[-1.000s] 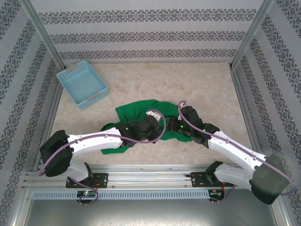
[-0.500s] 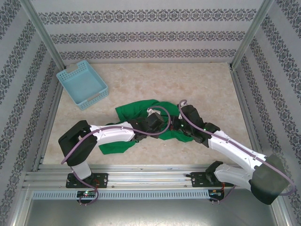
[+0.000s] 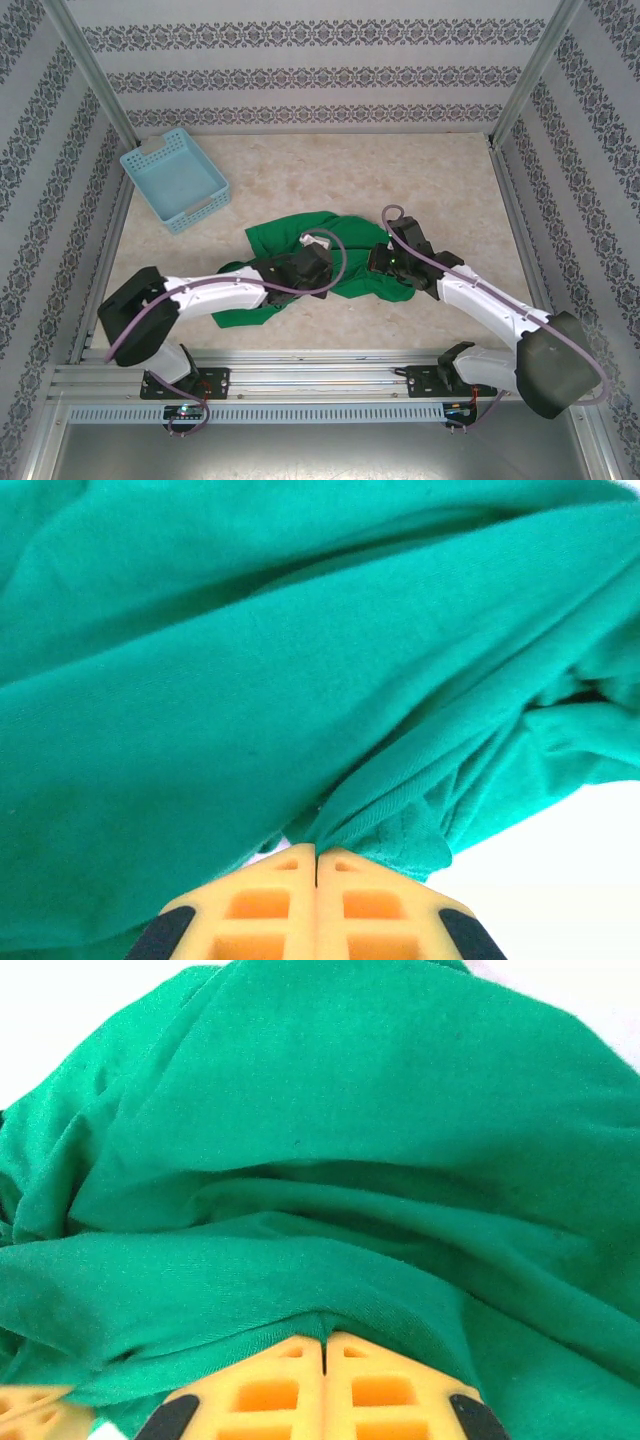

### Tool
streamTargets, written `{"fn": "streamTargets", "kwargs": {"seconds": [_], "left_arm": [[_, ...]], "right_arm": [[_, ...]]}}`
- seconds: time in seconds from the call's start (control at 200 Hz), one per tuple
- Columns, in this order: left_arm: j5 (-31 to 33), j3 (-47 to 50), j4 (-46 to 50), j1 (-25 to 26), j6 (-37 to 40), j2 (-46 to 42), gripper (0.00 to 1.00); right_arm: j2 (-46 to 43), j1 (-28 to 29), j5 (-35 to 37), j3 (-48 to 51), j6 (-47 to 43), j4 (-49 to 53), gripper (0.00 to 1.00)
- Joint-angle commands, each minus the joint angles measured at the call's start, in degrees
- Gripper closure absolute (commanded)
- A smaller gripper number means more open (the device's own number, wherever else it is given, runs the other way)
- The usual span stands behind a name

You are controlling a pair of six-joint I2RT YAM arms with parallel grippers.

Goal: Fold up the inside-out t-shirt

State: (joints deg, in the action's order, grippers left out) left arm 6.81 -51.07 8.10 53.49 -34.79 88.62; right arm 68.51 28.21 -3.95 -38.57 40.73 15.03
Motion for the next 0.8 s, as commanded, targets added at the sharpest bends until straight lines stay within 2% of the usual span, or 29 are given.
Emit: {"fn": "streamTargets", "kwargs": {"seconds": [0.0, 0.085, 0.175, 0.285, 0.445, 0.515, 0.585, 0.794], "left_arm": [[-1.94, 1.12, -2.74, -0.42, 1.44, -2.20, 0.97], [-0.75, -3.17, 2.24, 0.80, 1.75, 0.56, 0.77], [3.43, -7.30, 7.11, 2.75, 0.60, 3.22, 0.72], [5.43, -9.64, 8.29, 4.78, -0.41, 4.74, 0.59], [5.95, -13.17, 10.87, 6.53, -1.37, 9.41, 0.55], [7.22, -14.90, 13.66, 6.53, -2.59, 11.47, 0.48], [8.35, -16.60, 16.02, 6.53, -3.36, 13.38, 0.45], [10.42, -18.46, 19.56, 5.16, -5.59, 16.55, 0.48]], "right_arm": [[-0.17, -0.65, 0.39, -1.92, -0.73, 0.46, 1.00], [-0.76, -0.02, -0.55, -1.19, -0.09, -1.20, 1.00], [-0.93, 0.87, -0.39, -0.81, 0.44, -1.87, 1.00], [-0.58, 1.06, -0.61, -0.16, 1.18, -2.67, 1.00], [-0.68, 0.98, -0.76, 0.07, 1.42, -3.09, 1.00], [-0.83, 0.97, -0.79, -0.06, 1.54, -3.00, 1.00], [-0.96, 0.97, -0.81, 0.02, 1.38, -3.15, 1.00], [-1.22, 1.06, -0.87, 0.74, 1.48, -3.61, 1.00]]}}
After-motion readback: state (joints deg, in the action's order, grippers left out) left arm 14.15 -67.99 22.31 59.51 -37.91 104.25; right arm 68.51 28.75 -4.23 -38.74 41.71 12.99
